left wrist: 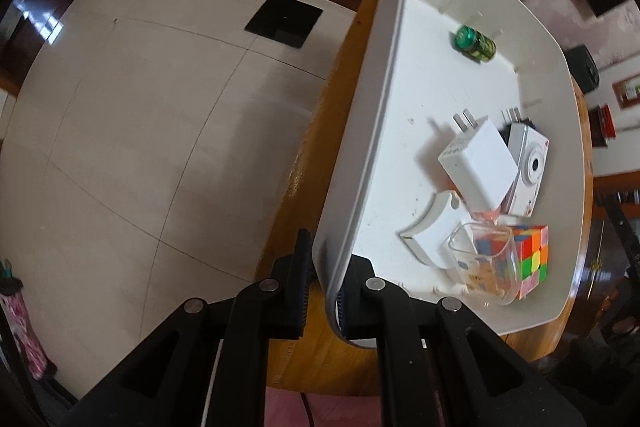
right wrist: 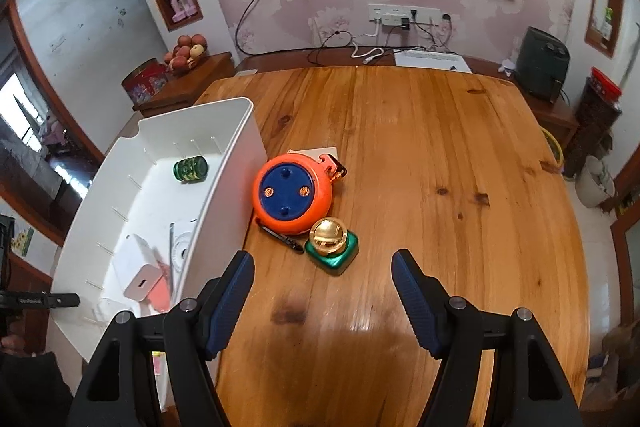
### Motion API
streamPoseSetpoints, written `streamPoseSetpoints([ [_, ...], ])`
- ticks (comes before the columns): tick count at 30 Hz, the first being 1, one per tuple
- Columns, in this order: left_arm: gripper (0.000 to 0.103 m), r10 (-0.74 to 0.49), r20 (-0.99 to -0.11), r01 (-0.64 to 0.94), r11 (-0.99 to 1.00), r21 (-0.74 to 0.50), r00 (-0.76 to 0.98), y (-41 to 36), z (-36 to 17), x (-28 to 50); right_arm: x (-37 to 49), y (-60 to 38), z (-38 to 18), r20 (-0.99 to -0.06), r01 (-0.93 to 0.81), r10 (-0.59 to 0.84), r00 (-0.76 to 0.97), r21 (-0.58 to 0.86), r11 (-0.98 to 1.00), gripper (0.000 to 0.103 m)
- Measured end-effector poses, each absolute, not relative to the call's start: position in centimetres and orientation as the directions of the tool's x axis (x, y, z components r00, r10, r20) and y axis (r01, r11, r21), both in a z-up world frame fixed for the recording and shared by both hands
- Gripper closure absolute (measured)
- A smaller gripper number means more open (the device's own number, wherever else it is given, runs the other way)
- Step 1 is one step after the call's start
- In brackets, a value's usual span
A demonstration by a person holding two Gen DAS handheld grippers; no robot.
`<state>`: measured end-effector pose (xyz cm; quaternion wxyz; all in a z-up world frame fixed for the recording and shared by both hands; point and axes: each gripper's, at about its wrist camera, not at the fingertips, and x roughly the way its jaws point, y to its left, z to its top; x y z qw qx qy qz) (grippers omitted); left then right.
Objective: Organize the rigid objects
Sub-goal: 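Move the right tool to the green-gold jar and grasp it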
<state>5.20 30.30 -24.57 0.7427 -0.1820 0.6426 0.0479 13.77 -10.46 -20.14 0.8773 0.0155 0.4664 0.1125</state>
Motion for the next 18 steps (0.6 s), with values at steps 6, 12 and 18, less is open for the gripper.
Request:
streamPoseSetpoints([
  [6,0.092,-0.126,-0.971,-0.350,0.917,-0.193,0.205,30.0,-24.0,4.8,16.1,-10.8,-22.3,-0.836,-0.228,0.223,0.502,0.120,0.966,0.031],
  [12,0.095,-0.080,-0.968,-0.405,0.898,-0.174,0.238,29.7,-23.8,4.5,17.9,-10.1,-24.6,-0.866,-0.278,0.227,0.445,0.107,0.955,0.031],
  [18,0.094,-0.028,-0.968,-0.400,0.907,-0.130,0.250,29.0,-23.8,4.4,18.7,-9.4,-26.0,-0.882,-0.304,0.210,0.423,0.080,0.949,0.031],
])
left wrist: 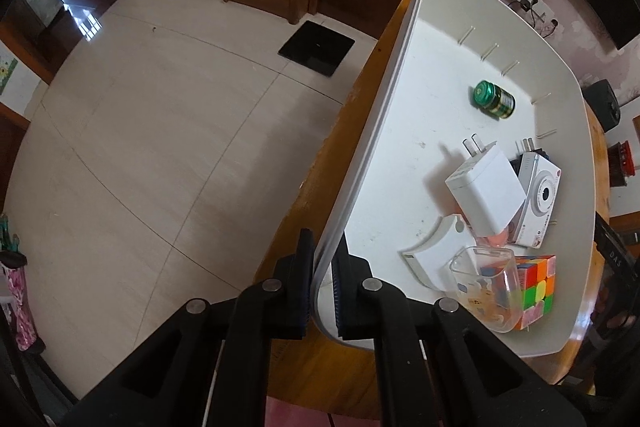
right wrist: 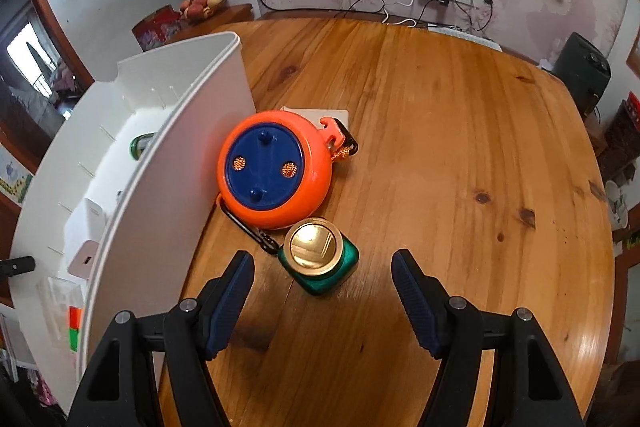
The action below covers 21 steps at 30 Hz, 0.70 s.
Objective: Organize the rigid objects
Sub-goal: 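Move the right tool to the green-gold jar and grasp it, then lift the green-gold jar and carry it toward the tray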
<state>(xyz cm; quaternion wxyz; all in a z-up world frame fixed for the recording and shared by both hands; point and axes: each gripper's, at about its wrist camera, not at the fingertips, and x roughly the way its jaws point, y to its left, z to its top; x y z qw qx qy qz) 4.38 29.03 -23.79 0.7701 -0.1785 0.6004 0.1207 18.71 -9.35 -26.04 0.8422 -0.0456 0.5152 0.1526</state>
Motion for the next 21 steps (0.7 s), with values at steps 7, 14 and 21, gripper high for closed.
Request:
streamPoseSetpoints([
  [7,0.093,0.003,-0.971,-0.417,0.903,-0.101,0.240,28.6,-23.9,4.6,19.5,-8.9,-27.0,-0.889,-0.304,0.188,0.418,0.059,0.951,0.031],
  [14,0.092,0.015,-0.972,-0.426,0.901,-0.088,0.233,28.5,-24.0,4.8,19.9,-8.9,-27.6,-0.888,-0.301,0.199,0.414,0.072,0.951,0.043],
  [21,0.092,0.016,-0.973,-0.417,0.905,-0.083,0.228,28.4,-24.0,4.8,20.1,-8.3,-27.7,-0.886,-0.323,0.214,0.411,0.078,0.943,0.054],
])
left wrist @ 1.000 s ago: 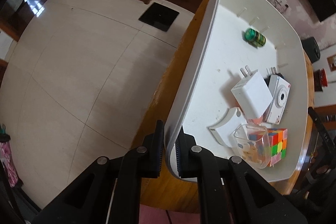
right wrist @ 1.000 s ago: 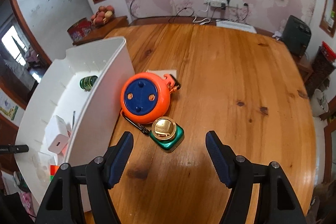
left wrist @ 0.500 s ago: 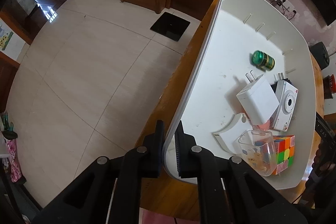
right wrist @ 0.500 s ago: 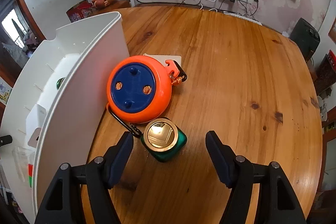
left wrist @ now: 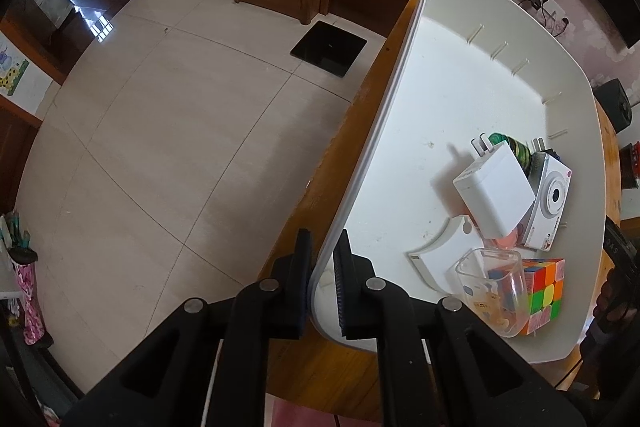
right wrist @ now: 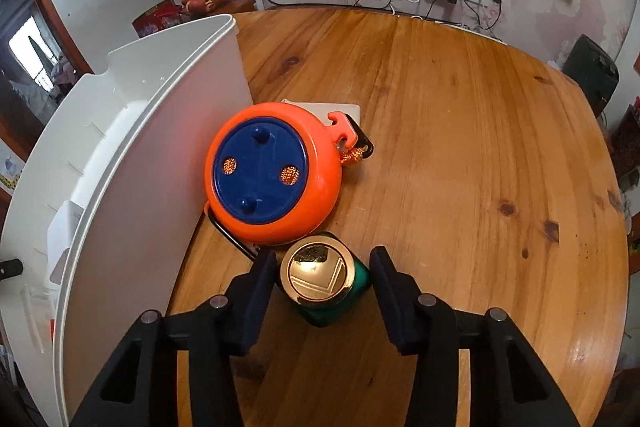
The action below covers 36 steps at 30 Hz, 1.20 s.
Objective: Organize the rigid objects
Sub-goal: 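Lift the green-gold jar and carry it toward the tray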
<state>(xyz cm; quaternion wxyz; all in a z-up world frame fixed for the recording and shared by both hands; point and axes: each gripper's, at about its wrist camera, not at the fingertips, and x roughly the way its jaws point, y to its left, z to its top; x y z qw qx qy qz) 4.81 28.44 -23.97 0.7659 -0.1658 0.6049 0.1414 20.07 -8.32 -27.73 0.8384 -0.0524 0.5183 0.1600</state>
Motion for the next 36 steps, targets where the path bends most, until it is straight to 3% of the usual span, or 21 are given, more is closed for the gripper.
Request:
streamPoseSetpoints([
  [14,0.092,0.007,-0.976,-0.389,0.918,-0.080,0.218,28.2,-24.0,4.8,19.7,-9.0,-26.6,-0.874,-0.292,0.265,0.407,0.150,0.944,0.055],
  [36,0.092,-0.024,-0.973,-0.314,0.944,-0.097,0.230,28.2,-23.6,4.4,16.4,-7.4,-17.5,-0.754,-0.326,0.375,0.539,0.224,0.919,0.054],
])
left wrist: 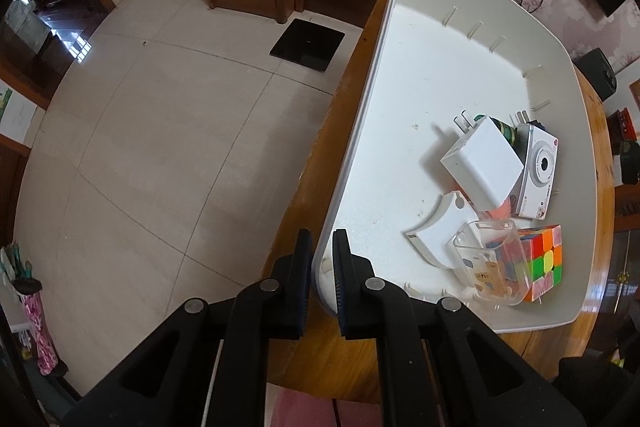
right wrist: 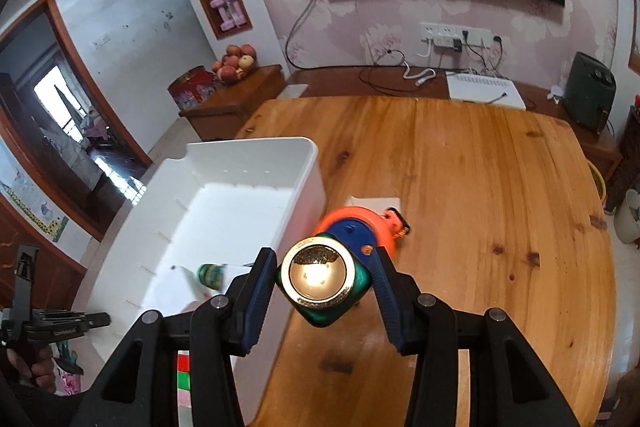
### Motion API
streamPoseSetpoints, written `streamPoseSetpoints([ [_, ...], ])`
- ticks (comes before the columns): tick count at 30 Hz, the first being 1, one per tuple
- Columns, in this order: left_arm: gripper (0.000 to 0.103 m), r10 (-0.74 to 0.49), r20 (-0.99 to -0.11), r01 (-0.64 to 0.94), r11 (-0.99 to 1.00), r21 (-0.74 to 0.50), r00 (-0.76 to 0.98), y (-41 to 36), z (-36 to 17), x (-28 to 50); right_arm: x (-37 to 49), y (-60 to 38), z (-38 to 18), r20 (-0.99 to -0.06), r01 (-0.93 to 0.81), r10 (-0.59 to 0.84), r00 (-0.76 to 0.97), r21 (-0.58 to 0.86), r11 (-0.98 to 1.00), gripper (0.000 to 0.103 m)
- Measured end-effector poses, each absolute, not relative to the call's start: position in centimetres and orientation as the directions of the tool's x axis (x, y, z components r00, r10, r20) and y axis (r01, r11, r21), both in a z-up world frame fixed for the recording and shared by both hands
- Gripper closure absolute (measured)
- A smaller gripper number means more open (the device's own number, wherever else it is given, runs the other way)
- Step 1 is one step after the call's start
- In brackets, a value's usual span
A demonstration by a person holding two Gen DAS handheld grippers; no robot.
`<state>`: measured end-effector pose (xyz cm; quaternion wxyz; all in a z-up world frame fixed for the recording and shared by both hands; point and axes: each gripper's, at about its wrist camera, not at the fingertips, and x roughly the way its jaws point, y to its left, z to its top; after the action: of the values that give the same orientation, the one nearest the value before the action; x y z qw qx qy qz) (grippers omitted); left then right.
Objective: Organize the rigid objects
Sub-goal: 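Lift the green-gold jar and carry it toward the tray, then lower the jar into the tray beside the Rubik's cube and release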
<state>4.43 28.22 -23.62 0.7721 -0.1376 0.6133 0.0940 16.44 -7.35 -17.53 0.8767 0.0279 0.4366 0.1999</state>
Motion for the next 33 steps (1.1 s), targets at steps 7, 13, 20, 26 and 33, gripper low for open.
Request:
streamPoseSetpoints([
  [7,0.092,-0.040,-0.973,-0.280,0.954,-0.105,0.229,28.3,-23.6,4.4,15.0,-5.2,-16.4,-0.744,-0.368,0.408,0.529,0.232,0.900,0.054],
  [13,0.092,-0.051,-0.972,-0.248,0.963,-0.108,0.227,28.0,-23.6,4.3,13.8,-3.0,-16.2,-0.751,-0.399,0.428,0.503,0.238,0.886,0.054],
  [20,0.090,-0.072,-0.972,-0.217,0.969,-0.122,0.225,28.1,-23.6,4.4,12.5,-0.6,-16.8,-0.764,-0.437,0.452,0.461,0.248,0.864,0.054],
  [26,0.090,-0.067,-0.974,-0.182,0.977,-0.108,0.218,28.0,-23.6,4.6,11.6,1.3,-17.6,-0.781,-0.466,0.458,0.424,0.245,0.850,0.054],
  [33,0.090,-0.070,-0.975,-0.151,0.983,-0.103,0.210,27.7,-23.8,5.0,11.1,2.6,-18.7,-0.811,-0.475,0.442,0.385,0.236,0.848,0.054],
])
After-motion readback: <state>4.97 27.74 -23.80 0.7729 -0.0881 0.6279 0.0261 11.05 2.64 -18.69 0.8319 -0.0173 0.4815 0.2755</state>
